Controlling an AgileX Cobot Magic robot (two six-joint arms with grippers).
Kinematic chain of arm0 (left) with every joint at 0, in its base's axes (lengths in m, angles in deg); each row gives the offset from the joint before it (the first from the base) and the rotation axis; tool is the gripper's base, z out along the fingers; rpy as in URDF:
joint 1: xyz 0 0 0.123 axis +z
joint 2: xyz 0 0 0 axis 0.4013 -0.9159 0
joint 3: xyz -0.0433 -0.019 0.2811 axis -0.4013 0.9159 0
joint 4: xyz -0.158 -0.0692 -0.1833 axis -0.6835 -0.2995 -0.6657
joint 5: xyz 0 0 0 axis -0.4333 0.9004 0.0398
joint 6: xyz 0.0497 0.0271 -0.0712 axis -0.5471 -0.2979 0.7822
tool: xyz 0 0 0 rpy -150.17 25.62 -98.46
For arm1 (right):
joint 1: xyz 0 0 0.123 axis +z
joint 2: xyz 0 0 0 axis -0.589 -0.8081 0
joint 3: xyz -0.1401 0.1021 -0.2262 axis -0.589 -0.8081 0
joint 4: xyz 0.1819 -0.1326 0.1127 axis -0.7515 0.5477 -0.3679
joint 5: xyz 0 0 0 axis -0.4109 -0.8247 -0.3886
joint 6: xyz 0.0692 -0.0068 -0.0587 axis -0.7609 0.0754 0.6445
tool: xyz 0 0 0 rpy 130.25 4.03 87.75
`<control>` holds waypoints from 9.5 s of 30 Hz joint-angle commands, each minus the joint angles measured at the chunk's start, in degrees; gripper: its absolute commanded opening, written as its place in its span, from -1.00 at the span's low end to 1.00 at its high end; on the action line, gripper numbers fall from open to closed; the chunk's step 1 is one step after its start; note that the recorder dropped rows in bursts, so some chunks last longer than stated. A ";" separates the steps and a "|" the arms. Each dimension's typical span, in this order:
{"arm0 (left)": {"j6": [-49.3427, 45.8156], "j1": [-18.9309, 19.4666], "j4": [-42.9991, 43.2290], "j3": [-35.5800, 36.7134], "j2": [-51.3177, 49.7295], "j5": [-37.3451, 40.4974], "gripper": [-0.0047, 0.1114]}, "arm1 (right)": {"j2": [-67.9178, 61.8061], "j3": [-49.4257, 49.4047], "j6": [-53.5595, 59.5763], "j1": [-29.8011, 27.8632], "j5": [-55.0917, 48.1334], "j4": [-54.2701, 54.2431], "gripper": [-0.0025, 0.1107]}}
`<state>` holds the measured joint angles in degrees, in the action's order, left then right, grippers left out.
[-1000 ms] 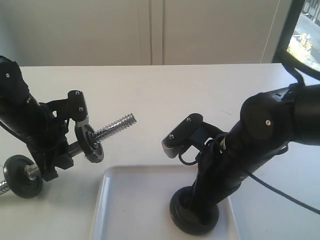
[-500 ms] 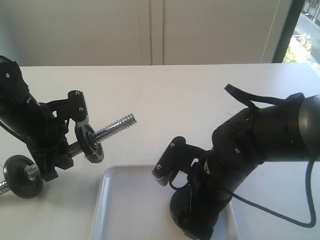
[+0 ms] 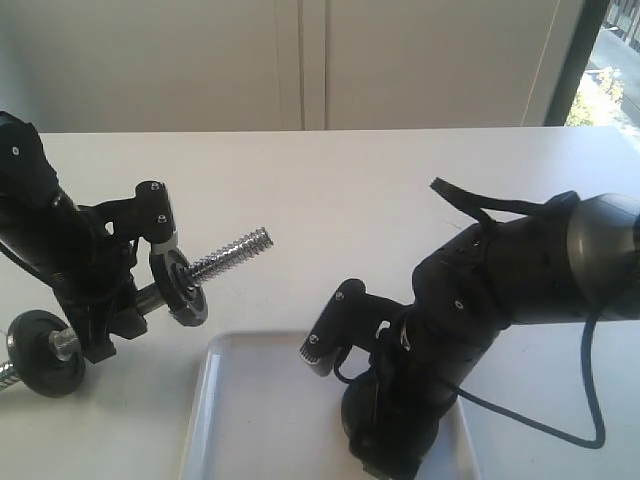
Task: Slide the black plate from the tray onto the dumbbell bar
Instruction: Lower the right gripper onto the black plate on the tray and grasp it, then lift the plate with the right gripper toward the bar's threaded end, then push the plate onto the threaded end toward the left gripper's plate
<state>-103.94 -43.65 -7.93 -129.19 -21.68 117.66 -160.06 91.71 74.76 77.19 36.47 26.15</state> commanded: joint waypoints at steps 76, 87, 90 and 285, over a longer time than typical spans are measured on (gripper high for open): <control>-5.79 -0.06 -5.33 -1.37 3.00 0.14 -0.92 | -15.78 24.71 55.59 -26.73 -35.02 -91.97 -0.96; -5.79 -0.06 -5.33 -1.37 3.00 0.24 -0.92 | -15.78 24.71 56.30 -24.45 -33.11 -91.97 -0.96; -5.79 -0.06 -5.33 -1.37 3.00 0.24 -0.92 | -15.78 24.71 56.30 -24.45 -32.48 -91.97 -0.96; -2.09 -0.06 -8.27 -1.37 2.90 -3.83 -0.92 | -22.69 25.29 58.71 -18.90 -38.52 -88.96 0.90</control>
<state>-106.80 -43.65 -12.10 -128.82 -21.96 116.27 -183.34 116.26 132.70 58.74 -1.11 -66.36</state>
